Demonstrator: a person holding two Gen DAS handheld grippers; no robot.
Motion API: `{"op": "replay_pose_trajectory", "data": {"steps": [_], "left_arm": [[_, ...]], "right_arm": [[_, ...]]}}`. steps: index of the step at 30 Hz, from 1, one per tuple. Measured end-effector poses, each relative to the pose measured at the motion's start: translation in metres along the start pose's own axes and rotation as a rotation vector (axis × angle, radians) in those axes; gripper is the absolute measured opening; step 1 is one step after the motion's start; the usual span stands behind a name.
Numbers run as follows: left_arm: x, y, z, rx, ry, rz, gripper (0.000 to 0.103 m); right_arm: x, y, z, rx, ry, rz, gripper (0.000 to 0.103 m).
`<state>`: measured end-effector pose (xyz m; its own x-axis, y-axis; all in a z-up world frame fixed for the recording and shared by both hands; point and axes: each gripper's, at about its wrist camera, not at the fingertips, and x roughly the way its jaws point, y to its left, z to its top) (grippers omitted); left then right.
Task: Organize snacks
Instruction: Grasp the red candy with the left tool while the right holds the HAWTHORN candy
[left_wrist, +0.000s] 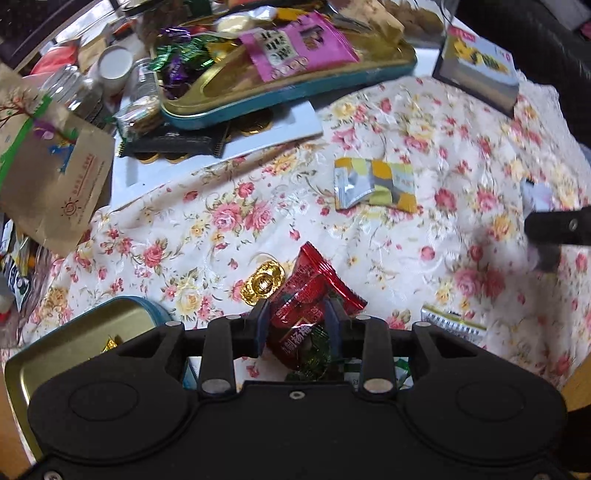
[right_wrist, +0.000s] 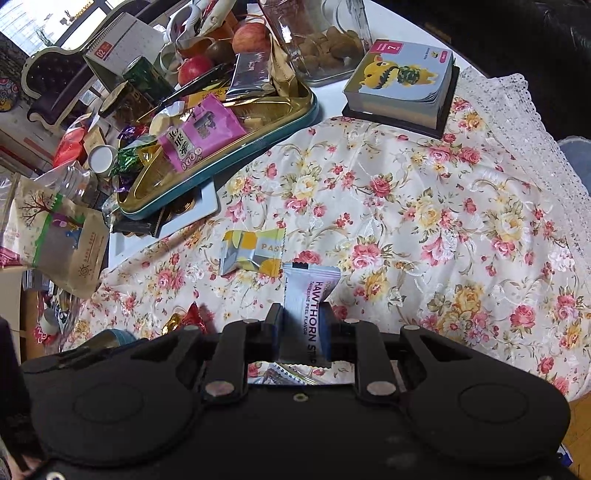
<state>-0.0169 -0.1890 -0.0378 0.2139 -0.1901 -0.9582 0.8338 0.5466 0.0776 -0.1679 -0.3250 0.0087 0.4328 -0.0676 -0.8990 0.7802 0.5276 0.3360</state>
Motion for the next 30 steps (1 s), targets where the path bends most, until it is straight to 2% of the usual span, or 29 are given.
{"op": "replay_pose_trajectory", "data": {"steps": [6, 8, 17, 25, 28, 30], "left_arm": [[0.014, -0.01, 0.004, 0.043, -0.016, 0.033, 0.045], [0.019, -0.009, 0.007, 0.033, -0.017, 0.036, 0.057], [0.036, -0.008, 0.01, 0.0, -0.001, 0.018, 0.061], [0.038, -0.025, -0.005, 0.104, 0.017, -0.006, 0.068], [0.043, -0.028, -0.012, 0.132, 0.06, -0.026, 0.069], [0.043, -0.028, -0.016, 0.132, 0.063, -0.043, 0.068]], "right_arm": [[-0.011, -0.003, 0.003, 0.026, -0.018, 0.028, 0.021], [-0.012, -0.003, 0.004, 0.033, -0.02, 0.033, 0.021], [-0.01, 0.001, 0.008, 0.039, -0.015, 0.039, 0.021], [-0.013, 0.003, 0.008, 0.032, -0.021, 0.05, 0.021], [-0.014, 0.0, 0.008, 0.036, -0.023, 0.049, 0.021], [-0.015, -0.001, 0.008, 0.042, -0.024, 0.048, 0.021]]}}
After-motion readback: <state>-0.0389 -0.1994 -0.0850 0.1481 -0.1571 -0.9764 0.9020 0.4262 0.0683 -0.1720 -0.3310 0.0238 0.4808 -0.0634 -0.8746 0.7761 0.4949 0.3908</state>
